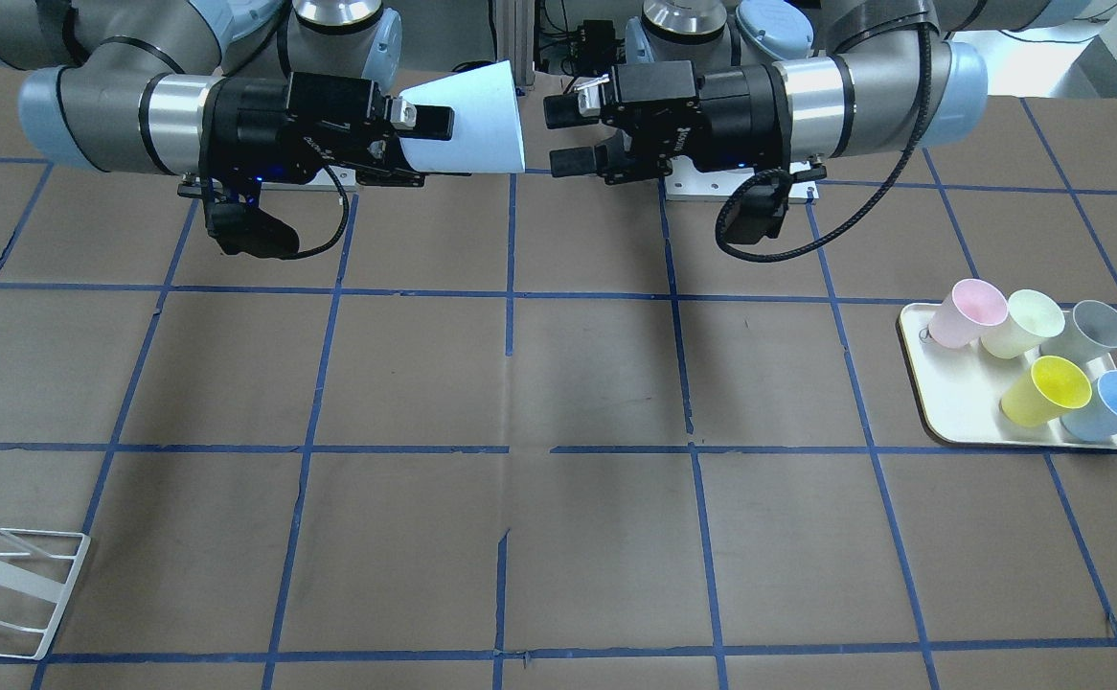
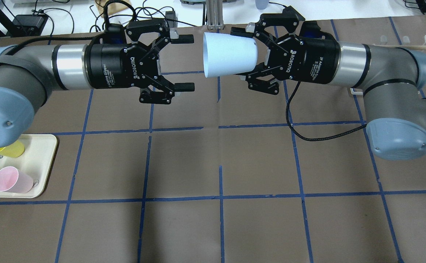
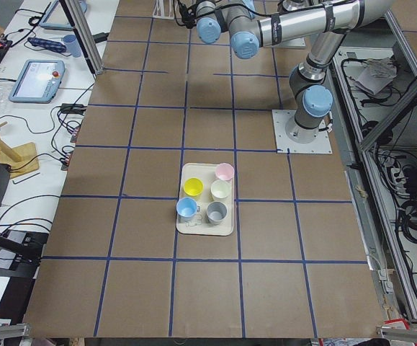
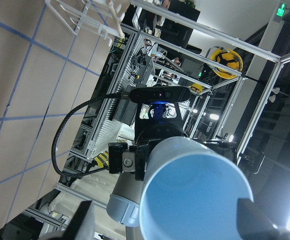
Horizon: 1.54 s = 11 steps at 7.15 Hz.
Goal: Transfer IKEA cup to right arm and place on rack
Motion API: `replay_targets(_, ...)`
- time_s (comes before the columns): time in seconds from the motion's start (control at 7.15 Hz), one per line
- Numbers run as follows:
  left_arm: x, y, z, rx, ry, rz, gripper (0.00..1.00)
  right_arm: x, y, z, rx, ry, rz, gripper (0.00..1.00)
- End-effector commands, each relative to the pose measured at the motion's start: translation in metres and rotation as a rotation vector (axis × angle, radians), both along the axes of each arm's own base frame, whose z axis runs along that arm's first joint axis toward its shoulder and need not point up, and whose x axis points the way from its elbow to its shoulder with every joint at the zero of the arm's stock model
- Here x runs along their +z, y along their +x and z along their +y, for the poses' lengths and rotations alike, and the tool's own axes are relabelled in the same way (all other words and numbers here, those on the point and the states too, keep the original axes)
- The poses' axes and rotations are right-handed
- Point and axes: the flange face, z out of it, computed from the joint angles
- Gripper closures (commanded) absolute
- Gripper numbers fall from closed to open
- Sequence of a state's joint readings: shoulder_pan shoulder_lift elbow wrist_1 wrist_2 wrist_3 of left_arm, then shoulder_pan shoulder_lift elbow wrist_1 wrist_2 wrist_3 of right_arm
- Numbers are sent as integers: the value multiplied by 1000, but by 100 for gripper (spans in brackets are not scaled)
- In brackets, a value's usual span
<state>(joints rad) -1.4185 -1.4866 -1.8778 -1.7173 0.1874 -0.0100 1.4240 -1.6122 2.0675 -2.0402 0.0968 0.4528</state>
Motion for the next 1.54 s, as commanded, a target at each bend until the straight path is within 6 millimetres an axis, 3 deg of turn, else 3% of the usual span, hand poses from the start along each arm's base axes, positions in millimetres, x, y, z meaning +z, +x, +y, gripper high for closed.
replay_targets(0.0, 20, 45, -18, -4, -47, -268, 0, 6, -21, -7, -40, 19, -54, 34)
replay_targets(0.14, 40, 54, -22, -54, -83, -482, 0, 6, -25, -8, -48, 9, -40, 36)
replay_targets(0.28, 47, 54, -20, -90, -81, -618, 0, -1, -26, -9, -60, -36, 111, 37)
replay_targets(0.56, 44, 29, -18, -159, -138, -983, 0, -2, -30, -17, -86, -47, 344, 37)
replay_targets(0.84, 26, -1, -16, -233, -189, -1310, 0, 12, -40, -30, -120, -41, 617, 37)
replay_targets(1.12, 30, -5, -13, -271, -233, -1356, 0, 10, -54, -33, -145, -17, 909, 38)
replay_targets(1.26, 36, 9, -21, -321, -281, -1444, 0, 7, -62, -33, -88, -11, 1000, 38)
replay_targets(1.4, 45, 10, -28, -312, -284, -1431, 0, 5, -76, -31, 5, -63, 1162, 40)
